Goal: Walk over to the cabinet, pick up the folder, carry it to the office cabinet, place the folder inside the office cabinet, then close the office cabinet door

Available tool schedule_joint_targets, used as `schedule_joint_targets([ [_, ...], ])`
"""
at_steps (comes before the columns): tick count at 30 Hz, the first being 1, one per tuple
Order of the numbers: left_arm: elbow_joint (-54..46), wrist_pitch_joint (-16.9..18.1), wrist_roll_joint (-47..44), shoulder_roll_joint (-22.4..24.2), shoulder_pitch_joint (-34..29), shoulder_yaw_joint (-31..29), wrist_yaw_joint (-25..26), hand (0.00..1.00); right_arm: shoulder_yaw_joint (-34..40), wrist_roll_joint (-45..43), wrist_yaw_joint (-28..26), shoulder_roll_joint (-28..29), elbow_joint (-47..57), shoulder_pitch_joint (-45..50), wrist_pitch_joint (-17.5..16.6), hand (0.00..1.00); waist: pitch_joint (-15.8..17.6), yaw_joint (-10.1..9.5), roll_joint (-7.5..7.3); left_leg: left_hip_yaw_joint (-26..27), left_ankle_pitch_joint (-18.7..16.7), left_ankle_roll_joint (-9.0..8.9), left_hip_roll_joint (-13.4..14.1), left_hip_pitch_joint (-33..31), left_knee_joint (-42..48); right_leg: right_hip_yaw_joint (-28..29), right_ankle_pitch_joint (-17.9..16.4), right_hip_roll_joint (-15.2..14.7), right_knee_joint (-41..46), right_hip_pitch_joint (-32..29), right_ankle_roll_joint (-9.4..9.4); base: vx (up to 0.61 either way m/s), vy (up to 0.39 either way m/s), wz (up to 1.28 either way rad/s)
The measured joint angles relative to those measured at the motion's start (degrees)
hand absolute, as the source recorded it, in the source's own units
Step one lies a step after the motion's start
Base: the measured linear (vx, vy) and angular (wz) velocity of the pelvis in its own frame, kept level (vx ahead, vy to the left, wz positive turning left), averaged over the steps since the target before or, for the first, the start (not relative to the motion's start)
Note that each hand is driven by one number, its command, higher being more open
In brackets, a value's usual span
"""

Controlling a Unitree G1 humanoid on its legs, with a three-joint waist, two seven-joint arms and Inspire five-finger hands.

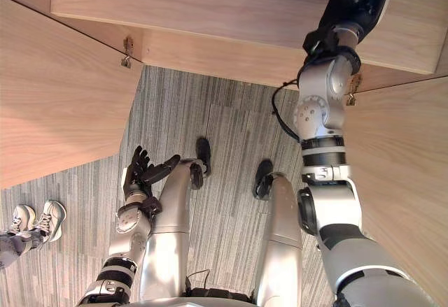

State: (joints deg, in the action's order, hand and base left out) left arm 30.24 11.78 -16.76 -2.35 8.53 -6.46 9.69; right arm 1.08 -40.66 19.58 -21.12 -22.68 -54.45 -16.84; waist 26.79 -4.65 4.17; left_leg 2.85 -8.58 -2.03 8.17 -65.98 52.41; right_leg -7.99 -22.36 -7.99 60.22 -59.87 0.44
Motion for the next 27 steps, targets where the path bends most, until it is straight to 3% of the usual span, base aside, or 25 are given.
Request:
schedule_joint_targets([
  [3,0.62,0.25,1.1,-1.19,-0.72,0.04,-1.0,1.0,-6.45,9.67,-4.53,-4.54,1.23,2.76,1.51,1.0,-0.01,1.1,-0.03,0.28,0.01,0.01,0.41,0.2,-0.47,0.05,0.45,0.34,-0.91,0.15,0.1,-0.01,0.0,-0.08],
  [10,2.56,1.18,1.22,-1.67,-0.75,0.05,-2.61,1.0,-15.15,29.0,-10.93,-12.12,0.02,5.08,4.17,1.0,-0.05,1.16,-0.14,0.89,0.18,0.17,0.54,1.77,-2.17,0.1,0.82,0.47,-2.56,1.43,0.17,0.0,0.001,-0.01],
  [11,3.11,1.25,1.22,-1.75,-0.74,0.05,-2.84,1.0,-15.78,32.45,-11.44,-13.16,-0.72,5.04,4.14,0.0,-0.07,1.2,-0.19,0.9,0.19,0.17,0.55,2.13,-2.38,0.0,0.86,0.48,-2.92,1.87,0.2,0.0,0.0,0.0],
  [18,5.32,1.34,1.19,-3.3,-0.74,0.29,-3.63,1.0,-19.71,43.54,-11.48,-17.0,-6.84,0.13,5.48,0.0,-1.15,1.6,-2.38,2.66,0.41,0.57,0.78,4.13,-4.99,0.19,2.04,0.1,-5.79,3.39,0.42,0.0,0.003,-0.04],
  [21,5.78,1.33,1.14,-3.51,-0.73,0.3,-3.82,1.0,-19.45,39.01,-12.64,-17.25,-9.9,-1.46,7.03,0.0,-1.51,1.43,-3.04,2.86,0.39,0.87,0.79,5.03,-5.6,-0.57,2.06,-0.18,-6.99,5.02,0.45,0.03,-0.002,0.08],
  [23,6.09,1.33,1.01,-3.65,-0.73,0.33,-4.18,1.0,-19.47,32.26,-15.16,-17.28,-11.03,-1.47,7.73,0.0,-1.9,1.01,-3.76,3.3,0.41,0.94,0.81,5.47,-6.11,-0.67,2.05,-0.34,-7.47,5.49,0.46,0.03,-0.013,0.06],
  [27,6.45,1.23,0.98,-3.77,-0.73,0.71,-5.21,1.0,-20.18,15.86,-20.89,-15.43,-11.97,-1.1,8.08,0.0,-1.93,0.93,-3.81,5.28,0.42,1.49,1.54,5.8,-6.47,-1.01,2.05,-0.72,-8.01,5.89,0.46,0.01,-0.007,0.02],
])
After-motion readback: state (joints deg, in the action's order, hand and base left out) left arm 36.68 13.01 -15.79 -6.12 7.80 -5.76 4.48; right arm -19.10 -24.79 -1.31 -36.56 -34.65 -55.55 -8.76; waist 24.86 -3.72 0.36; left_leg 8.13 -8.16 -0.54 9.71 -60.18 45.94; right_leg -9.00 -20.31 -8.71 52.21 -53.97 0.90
